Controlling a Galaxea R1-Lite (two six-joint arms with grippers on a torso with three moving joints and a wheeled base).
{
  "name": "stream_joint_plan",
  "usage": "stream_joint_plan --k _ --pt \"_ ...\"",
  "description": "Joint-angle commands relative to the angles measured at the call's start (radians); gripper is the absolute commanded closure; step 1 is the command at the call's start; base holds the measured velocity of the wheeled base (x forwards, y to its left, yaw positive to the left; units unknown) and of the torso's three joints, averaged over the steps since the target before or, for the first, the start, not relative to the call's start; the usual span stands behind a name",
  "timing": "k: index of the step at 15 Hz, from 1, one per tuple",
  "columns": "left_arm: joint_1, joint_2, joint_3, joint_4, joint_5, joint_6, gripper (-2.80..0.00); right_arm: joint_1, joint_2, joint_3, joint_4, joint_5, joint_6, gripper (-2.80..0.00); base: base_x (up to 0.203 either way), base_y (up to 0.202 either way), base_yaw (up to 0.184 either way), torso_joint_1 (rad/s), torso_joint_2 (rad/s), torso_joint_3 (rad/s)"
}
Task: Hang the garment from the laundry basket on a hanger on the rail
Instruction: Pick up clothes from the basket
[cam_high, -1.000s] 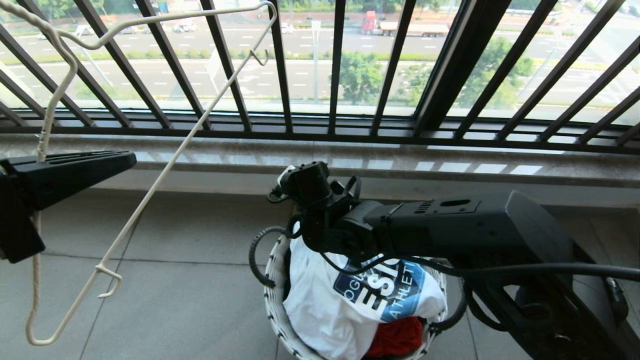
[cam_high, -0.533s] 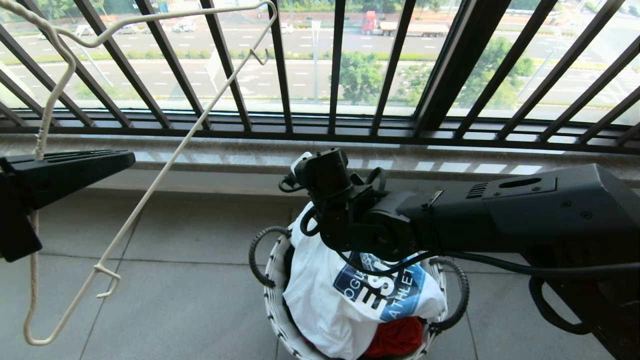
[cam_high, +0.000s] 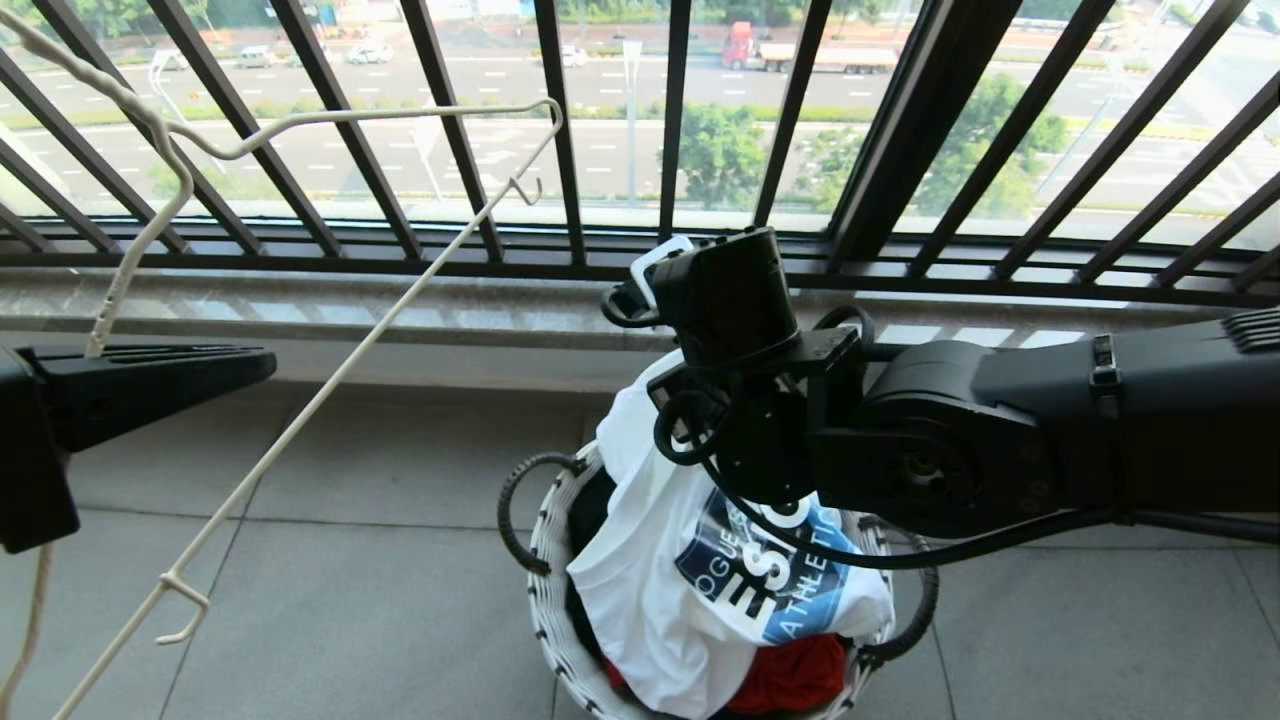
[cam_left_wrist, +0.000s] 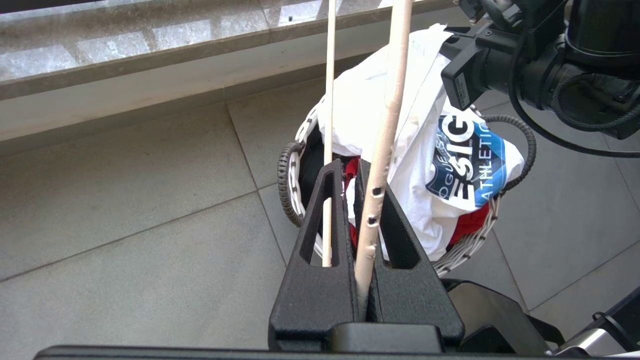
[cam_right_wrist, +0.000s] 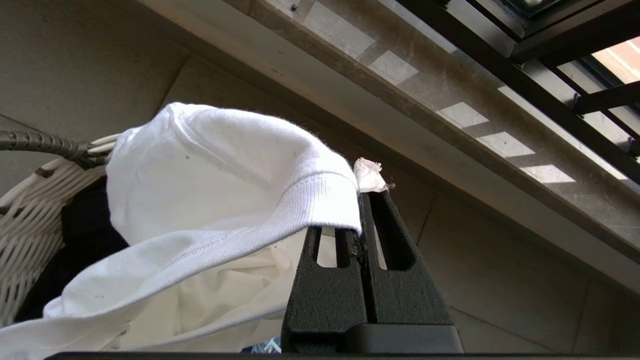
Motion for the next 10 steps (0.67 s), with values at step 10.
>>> stream_joint_plan --k 10 --pt "0.001 0.083 0.026 -0.050 0.004 -0.040 0.00 -0.012 -0.193 0.260 -0.006 0.159 0.265 0.00 0.000 0.000 0.000 0.000 0.00 0.000"
